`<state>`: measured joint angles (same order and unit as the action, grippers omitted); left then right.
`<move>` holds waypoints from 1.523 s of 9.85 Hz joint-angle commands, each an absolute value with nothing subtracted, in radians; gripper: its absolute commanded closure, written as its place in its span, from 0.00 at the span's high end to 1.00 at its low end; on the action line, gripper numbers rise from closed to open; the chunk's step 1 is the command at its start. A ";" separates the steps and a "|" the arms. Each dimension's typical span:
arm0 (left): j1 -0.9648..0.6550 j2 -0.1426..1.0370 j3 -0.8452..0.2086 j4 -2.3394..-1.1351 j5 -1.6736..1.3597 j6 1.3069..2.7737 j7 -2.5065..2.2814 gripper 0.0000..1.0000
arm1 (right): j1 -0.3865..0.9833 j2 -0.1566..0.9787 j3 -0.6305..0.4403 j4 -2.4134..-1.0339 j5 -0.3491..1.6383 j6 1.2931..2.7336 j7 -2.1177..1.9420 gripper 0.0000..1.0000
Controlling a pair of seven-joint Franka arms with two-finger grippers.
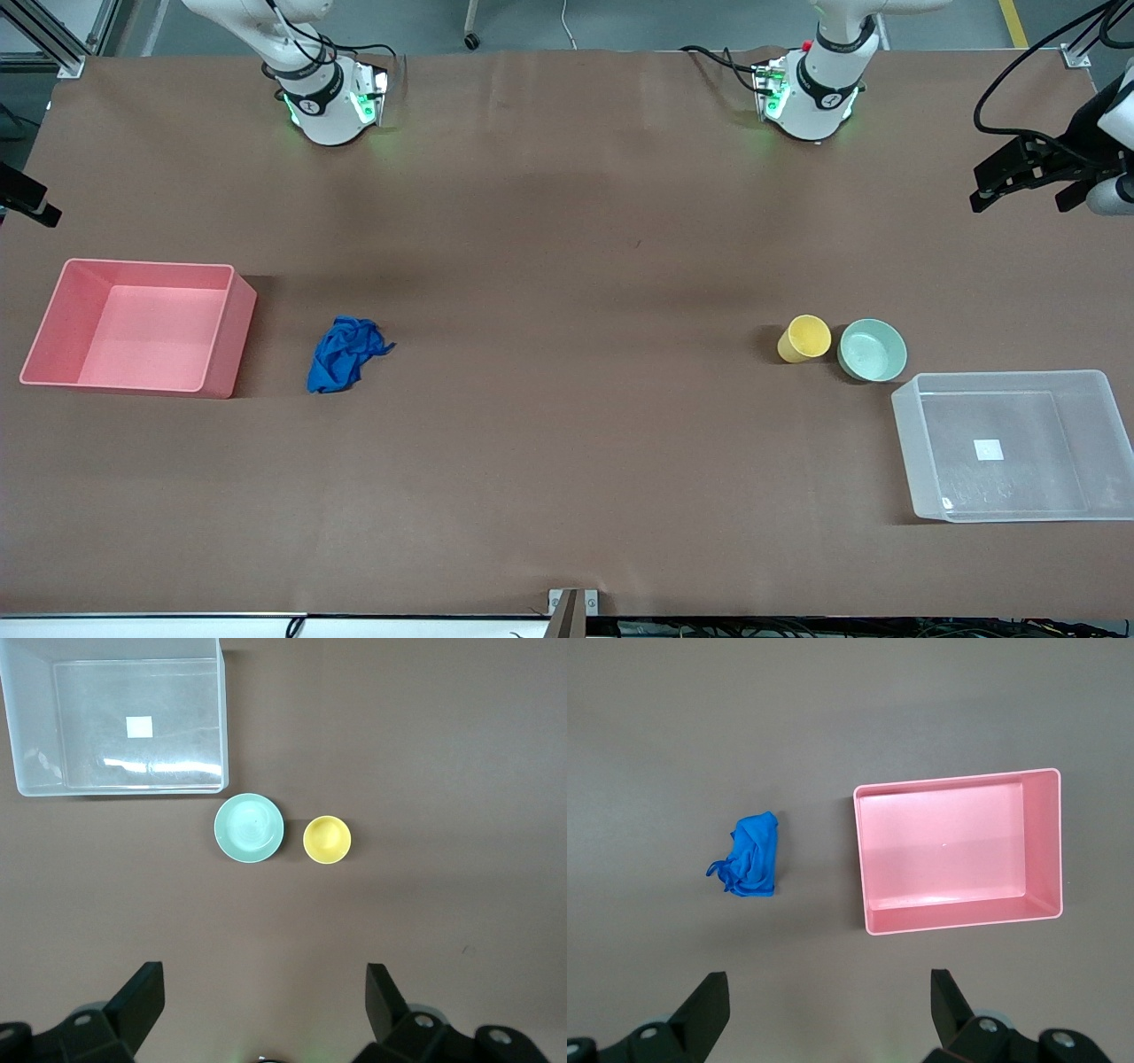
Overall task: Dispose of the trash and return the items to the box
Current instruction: 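Move the right gripper toward the blue cloth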
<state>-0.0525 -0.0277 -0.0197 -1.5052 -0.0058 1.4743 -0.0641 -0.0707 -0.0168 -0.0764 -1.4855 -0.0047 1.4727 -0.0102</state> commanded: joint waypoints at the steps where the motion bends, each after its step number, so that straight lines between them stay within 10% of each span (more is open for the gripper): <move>1: -0.055 -0.005 -0.017 -1.531 -0.015 1.483 -0.072 1.00 | -0.074 -0.029 -0.072 -1.499 -0.020 1.476 -0.015 1.00; 9: -0.049 0.017 -0.015 -1.531 -0.018 1.526 -0.049 1.00 | -0.032 -0.015 -0.055 -1.595 -0.020 1.521 0.000 1.00; 15: -0.019 0.023 -0.012 -1.578 -0.011 1.557 -0.049 1.00 | 0.017 0.243 0.098 -2.076 -0.028 2.327 0.236 1.00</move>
